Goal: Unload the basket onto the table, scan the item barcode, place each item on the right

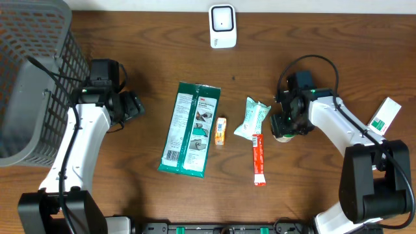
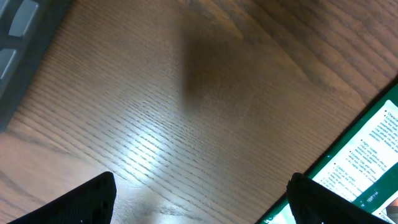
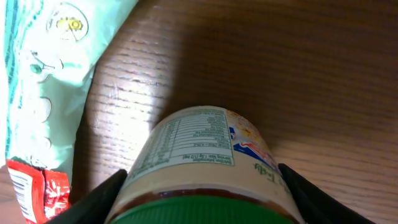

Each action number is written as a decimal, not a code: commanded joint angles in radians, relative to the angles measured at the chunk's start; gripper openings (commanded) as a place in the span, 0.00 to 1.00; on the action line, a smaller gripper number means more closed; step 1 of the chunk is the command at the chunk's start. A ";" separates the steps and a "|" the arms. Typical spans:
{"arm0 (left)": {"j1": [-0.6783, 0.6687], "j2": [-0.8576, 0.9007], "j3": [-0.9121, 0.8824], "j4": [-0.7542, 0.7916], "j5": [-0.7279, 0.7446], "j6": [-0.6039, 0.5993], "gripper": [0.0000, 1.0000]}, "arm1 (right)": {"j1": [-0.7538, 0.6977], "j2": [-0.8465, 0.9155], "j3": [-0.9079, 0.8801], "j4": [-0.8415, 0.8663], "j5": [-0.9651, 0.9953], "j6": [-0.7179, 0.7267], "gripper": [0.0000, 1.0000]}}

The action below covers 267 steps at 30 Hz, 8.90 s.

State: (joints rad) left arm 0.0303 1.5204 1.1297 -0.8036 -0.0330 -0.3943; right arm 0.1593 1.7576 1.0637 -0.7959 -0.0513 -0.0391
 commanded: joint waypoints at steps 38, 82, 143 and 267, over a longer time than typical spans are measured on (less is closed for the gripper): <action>0.003 -0.003 0.005 0.000 -0.016 0.005 0.89 | 0.016 -0.175 1.022 -0.507 -0.253 0.174 0.04; 0.003 -0.003 0.005 0.000 -0.016 0.005 0.89 | 0.239 0.753 0.917 1.294 0.197 0.181 0.01; 0.003 -0.003 0.005 0.000 -0.016 0.004 0.89 | -0.099 0.084 0.904 -0.461 0.043 0.232 0.01; 0.003 -0.003 0.005 0.000 -0.016 0.004 0.89 | 0.057 0.037 -0.156 0.526 -0.346 0.538 0.49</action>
State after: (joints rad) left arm 0.0303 1.5204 1.1297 -0.8032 -0.0330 -0.3943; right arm 0.2127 1.7950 0.9218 -0.2684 -0.3885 0.4904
